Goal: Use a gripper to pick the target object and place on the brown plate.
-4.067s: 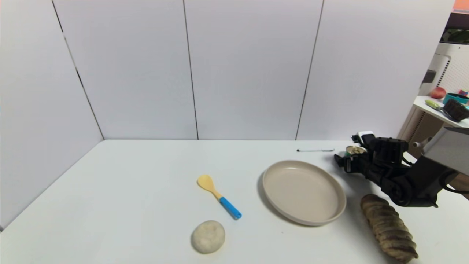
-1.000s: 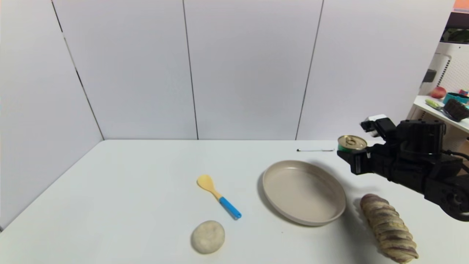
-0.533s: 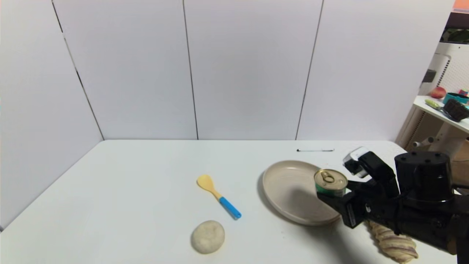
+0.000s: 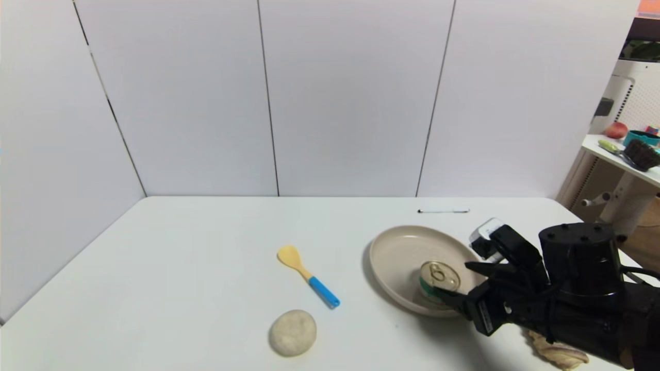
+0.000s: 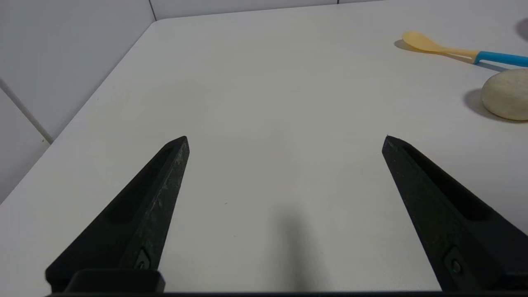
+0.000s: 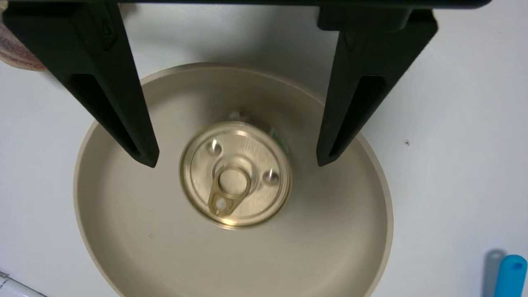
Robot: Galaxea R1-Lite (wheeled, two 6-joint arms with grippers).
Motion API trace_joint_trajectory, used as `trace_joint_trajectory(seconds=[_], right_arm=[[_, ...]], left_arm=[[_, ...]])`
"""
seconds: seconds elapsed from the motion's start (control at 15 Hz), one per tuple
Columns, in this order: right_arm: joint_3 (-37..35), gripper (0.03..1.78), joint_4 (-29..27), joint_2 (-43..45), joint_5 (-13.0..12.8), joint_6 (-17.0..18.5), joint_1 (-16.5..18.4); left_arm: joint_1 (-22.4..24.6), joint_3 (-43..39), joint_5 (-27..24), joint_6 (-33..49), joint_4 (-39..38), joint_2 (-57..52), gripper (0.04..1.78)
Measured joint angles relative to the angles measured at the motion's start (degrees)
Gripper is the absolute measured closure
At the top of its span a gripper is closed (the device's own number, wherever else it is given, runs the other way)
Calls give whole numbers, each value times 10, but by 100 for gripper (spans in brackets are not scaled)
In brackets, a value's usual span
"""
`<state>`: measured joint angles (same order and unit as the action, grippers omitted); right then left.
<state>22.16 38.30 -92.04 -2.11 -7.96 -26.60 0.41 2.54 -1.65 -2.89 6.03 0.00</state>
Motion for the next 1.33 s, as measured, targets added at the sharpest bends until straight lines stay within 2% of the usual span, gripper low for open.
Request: trace_joint_trajectory(seconds=[0.4, 0.6, 0.93, 1.13, 1.33], right_arm=[[27, 28, -3, 22, -8, -3, 7], [48, 22, -72, 93, -9, -4, 38], [41, 16, -273, 283, -7, -1, 127], [-20, 14, -308, 435, -1, -13, 172], [-106, 13, -321, 594, 18, -30, 227]], left_arm=[[0, 0, 0, 0, 0, 0, 13], [0, 0, 0, 0, 0, 0, 13], [0, 0, 0, 0, 0, 0, 13], [0, 0, 0, 0, 0, 0, 13], [0, 0, 0, 0, 0, 0, 13]])
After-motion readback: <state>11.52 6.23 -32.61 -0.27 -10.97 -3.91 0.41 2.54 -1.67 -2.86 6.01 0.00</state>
